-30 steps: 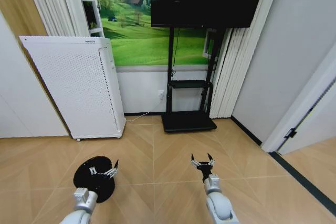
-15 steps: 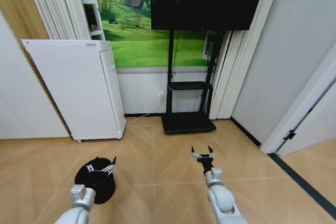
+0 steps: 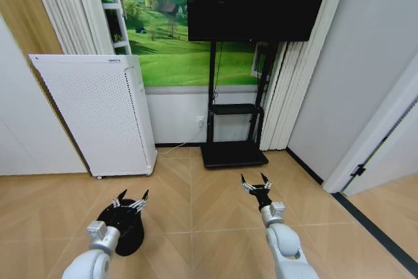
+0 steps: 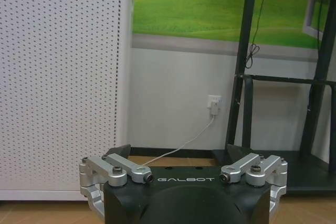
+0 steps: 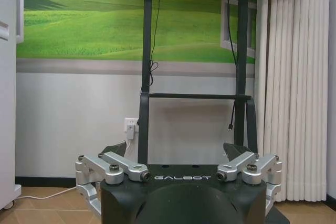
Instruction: Pick up the trash bin and place the garbage on the floor into it.
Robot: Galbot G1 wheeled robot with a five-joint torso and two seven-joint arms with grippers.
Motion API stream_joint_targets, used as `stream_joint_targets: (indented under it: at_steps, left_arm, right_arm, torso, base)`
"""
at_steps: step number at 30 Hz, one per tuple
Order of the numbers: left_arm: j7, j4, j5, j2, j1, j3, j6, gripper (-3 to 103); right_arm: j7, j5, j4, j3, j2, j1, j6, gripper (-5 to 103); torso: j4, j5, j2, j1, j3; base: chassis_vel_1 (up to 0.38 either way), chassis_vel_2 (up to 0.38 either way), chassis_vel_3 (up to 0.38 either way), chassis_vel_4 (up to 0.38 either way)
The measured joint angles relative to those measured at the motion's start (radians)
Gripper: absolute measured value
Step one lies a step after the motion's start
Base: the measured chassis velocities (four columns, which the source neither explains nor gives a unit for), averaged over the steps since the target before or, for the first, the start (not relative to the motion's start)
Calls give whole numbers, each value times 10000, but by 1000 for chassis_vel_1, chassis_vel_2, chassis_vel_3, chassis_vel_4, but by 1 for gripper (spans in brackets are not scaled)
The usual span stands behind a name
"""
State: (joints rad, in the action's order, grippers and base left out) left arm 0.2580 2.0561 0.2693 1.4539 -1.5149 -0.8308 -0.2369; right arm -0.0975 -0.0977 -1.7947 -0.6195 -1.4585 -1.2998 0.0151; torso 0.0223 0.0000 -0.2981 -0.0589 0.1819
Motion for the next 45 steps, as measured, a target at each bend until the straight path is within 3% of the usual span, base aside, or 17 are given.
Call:
stream_joint_targets:
  at_steps: [7,16,18,45]
  left_arm:
    - [-693,256,-432,72,58,4,-139,100]
    - [-723,371,-572,28,29,-116,-123,100]
    - [-737,393,-537,60,32,-79,-133,100]
    - [-899,319,-222,25,133,-5,-329,100]
  right_arm:
    - [36,-43,8,-105,58,-99,40,100]
    - [120,-123,121,-170,126,-134,117,100]
    - [296,-261,61,-110,123,-187,56,100]
    - [836,-601,63,17,168,-195,-95,100]
  torso:
    - [0,1,-294,-97,195]
    - [0,0,-632,-204,427]
    - [0,0,-893,-295,599]
    - [0,0,-2016,-719,1297]
  base:
    - [0,0,0,0]
    - [0,0,0,0]
    - [0,0,0,0]
    - [0,0,0,0]
